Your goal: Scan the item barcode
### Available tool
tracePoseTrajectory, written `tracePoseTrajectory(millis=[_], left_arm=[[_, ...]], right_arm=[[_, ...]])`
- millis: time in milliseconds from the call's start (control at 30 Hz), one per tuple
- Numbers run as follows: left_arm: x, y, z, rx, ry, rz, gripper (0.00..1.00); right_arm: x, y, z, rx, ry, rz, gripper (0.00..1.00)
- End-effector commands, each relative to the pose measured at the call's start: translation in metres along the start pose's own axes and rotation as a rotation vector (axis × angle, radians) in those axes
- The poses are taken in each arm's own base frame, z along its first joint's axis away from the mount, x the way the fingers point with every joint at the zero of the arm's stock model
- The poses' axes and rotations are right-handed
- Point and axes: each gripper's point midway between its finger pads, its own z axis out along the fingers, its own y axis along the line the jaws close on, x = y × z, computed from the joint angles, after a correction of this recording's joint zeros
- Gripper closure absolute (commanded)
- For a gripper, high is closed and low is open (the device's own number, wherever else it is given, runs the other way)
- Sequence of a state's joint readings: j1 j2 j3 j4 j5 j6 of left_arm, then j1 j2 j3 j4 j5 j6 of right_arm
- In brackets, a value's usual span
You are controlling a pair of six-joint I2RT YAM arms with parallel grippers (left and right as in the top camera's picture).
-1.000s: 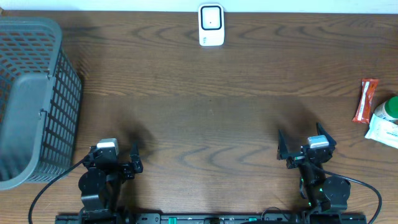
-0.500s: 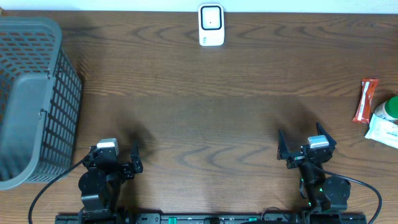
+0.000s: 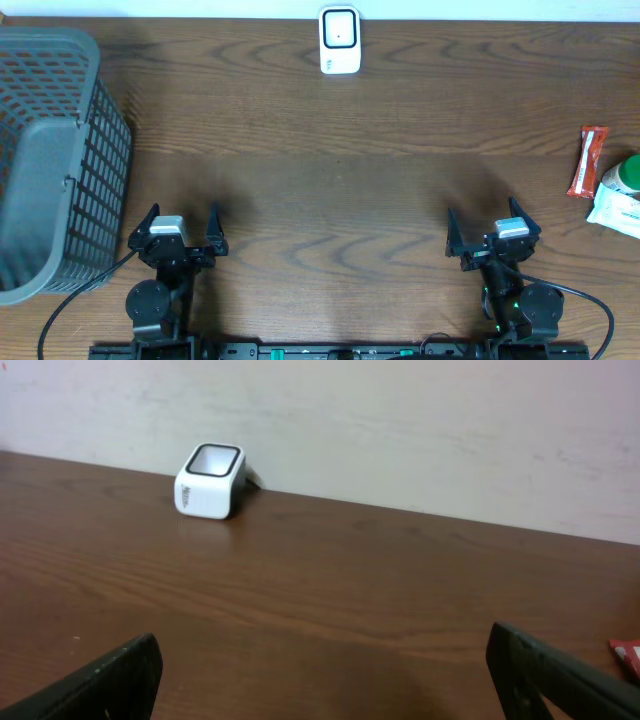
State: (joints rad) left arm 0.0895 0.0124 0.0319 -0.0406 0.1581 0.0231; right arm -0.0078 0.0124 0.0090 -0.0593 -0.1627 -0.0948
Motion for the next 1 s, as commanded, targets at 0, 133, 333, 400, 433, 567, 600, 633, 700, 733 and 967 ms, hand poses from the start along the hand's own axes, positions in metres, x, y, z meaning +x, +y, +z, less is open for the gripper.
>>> tracePoseTrajectory(millis=[0,133,333,400,433,567,600,633,700,733,967], left_arm=[[0.0152,-0.0062,0.0017,0.030,0.034,-0.002,0.02],[0.0160,-0.0117,0.0016,0.053,0.037,0.000,0.02],[0.0160,-0.0118,0.0016,0.054,0.038,0.000,0.02],[0.0160,-0.0116,0.0016,0.052,0.037,0.000,0.02],[0.0160,-0.0116,0.0016,0.052,0.037,0.000,0.02],[0.0159,-0.0122,0.0016,0.056,0.037,0.001,0.02],[0.0159,-0.0122,0.0016,0.056,0.037,0.006,0.02],[0.0159,-0.0122,0.0016,0.056,0.037,0.013,0.02],[0.0160,-0.0121,0.0016,0.055,0.037,0.011,0.02],[0.0159,-0.0121,0.0016,0.055,0.037,0.006,0.02],[0.0159,-0.0105,0.0017,0.045,0.038,-0.049,0.02]], right_arm=[[0.0005,0.0015,-0.0001,-0.004,-0.002,0.011,0.01],[0.0006,0.0015,0.0000,-0.004,-0.001,0.011,0.01],[0.0005,0.0015,-0.0001,-0.004,-0.002,0.011,0.01],[0.0005,0.0015,-0.0001,-0.004,-0.002,0.011,0.01],[0.0006,0.0015,0.0000,-0.004,-0.001,0.011,0.01],[0.0004,0.0015,-0.0001,-0.004,-0.002,0.011,0.01],[0.0006,0.0015,0.0000,-0.004,-0.001,0.011,0.01],[0.0005,0.0015,-0.0001,-0.004,-0.002,0.011,0.01],[0.0006,0.0015,0.0000,-0.004,-0.001,0.011,0.01],[0.0006,0.0015,0.0000,-0.004,-0.001,0.011,0.01],[0.0006,0.0015,0.0000,-0.004,-0.001,0.011,0.01]])
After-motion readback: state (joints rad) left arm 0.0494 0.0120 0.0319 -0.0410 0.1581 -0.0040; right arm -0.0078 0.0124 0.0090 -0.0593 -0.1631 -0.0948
